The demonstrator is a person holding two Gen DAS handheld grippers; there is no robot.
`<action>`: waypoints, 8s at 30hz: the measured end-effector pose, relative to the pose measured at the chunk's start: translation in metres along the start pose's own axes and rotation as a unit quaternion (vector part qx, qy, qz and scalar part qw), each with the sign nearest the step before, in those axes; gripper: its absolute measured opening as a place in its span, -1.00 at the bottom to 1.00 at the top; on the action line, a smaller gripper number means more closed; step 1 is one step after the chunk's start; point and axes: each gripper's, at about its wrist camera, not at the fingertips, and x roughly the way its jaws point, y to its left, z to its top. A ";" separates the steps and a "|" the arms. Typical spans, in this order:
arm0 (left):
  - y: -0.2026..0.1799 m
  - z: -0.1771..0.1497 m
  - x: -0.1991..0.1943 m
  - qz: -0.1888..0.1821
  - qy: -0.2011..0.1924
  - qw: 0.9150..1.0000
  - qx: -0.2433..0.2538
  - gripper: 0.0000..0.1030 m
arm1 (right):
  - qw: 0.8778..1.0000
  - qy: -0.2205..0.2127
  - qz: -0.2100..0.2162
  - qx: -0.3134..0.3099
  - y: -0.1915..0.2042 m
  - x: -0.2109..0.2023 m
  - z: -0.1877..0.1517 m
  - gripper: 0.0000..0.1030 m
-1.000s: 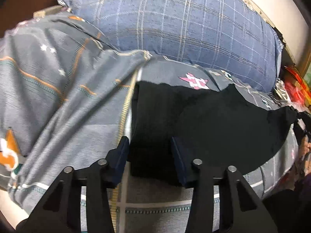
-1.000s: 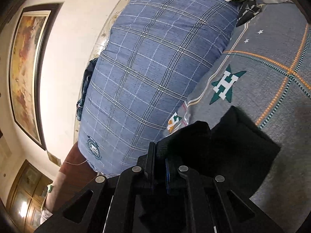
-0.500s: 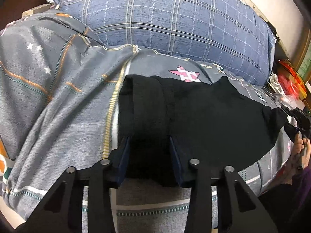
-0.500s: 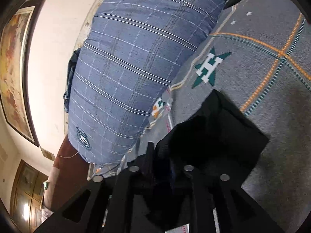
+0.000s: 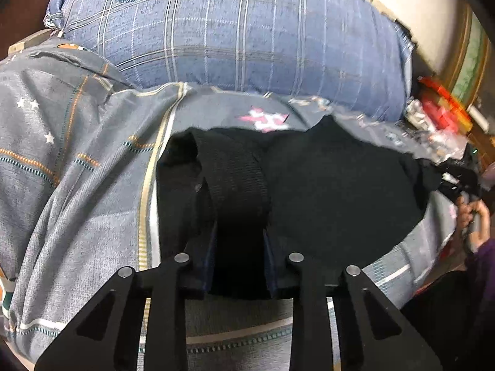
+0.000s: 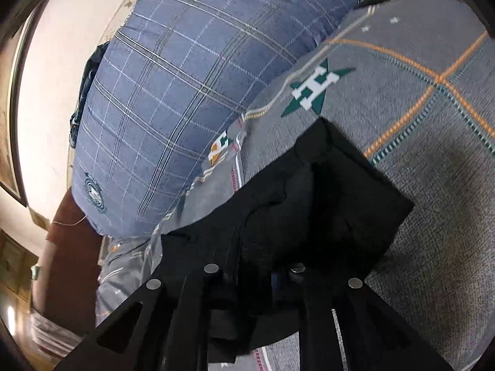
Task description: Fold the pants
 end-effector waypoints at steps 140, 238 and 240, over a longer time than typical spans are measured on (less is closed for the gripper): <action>-0.217 0.060 0.034 -0.045 0.024 0.974 0.222 0.38 | 0.991 -0.105 -0.054 -0.069 -0.003 -0.096 -0.043 -0.19; -0.116 0.098 0.068 -0.149 0.084 0.983 0.071 -0.14 | 0.964 0.048 0.128 -0.228 0.116 0.016 -0.086 -0.28; -0.137 0.095 0.070 -0.157 0.083 0.980 0.089 -0.14 | 0.970 0.046 0.086 -0.224 0.111 0.024 -0.084 -0.49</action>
